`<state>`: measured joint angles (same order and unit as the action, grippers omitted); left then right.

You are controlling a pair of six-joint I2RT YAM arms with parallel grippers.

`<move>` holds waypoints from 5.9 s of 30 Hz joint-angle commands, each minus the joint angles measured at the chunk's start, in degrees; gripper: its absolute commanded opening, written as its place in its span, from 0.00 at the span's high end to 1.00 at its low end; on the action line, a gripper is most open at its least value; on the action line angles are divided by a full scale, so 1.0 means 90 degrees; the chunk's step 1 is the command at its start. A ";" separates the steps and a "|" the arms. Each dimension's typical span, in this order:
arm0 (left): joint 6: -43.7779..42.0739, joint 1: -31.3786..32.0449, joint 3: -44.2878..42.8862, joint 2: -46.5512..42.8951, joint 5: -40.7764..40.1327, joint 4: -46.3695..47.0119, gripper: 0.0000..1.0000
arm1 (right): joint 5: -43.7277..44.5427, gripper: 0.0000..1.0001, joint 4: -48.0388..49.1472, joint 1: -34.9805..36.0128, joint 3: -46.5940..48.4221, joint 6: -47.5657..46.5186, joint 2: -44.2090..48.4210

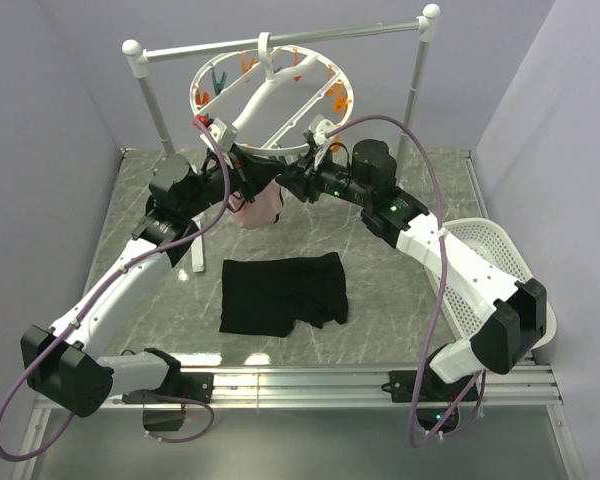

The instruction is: Clip the underwear to the hanger

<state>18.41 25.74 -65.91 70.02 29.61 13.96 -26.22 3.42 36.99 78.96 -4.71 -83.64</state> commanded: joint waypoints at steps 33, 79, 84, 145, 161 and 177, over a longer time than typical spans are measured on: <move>0.3111 0.0255 -0.0372 -0.0651 -0.2322 -0.1307 0.30 | 0.0862 1.00 0.0147 0.0489 0.0485 0.0514 0.0065; 0.2563 0.0490 -0.0577 -0.0319 -0.3172 -0.0642 1.00 | 0.1293 0.56 -0.0331 0.0841 -0.0169 0.0240 0.0386; 0.2398 0.0480 -0.0548 -0.0377 -0.3006 -0.0720 1.00 | 0.0950 0.52 -0.0185 0.0490 -0.0589 0.0221 0.0728; 0.2397 0.0412 0.0019 -0.0680 -0.3875 0.0929 0.56 | 0.1058 1.00 0.0343 0.0802 0.0397 0.0612 -0.0229; 0.2241 0.0314 -0.0050 -0.0611 -0.3339 0.0481 1.00 | 0.1068 0.47 -0.0165 0.0802 -0.0003 -0.0003 0.0132; 0.2231 0.0275 0.0038 -0.0622 -0.2909 0.0022 1.00 | 0.0618 0.50 0.0186 0.0509 0.0806 0.0240 -0.0179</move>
<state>39.42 28.58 -64.84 65.49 2.20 13.67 -19.29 1.83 41.63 81.93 -3.73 -84.66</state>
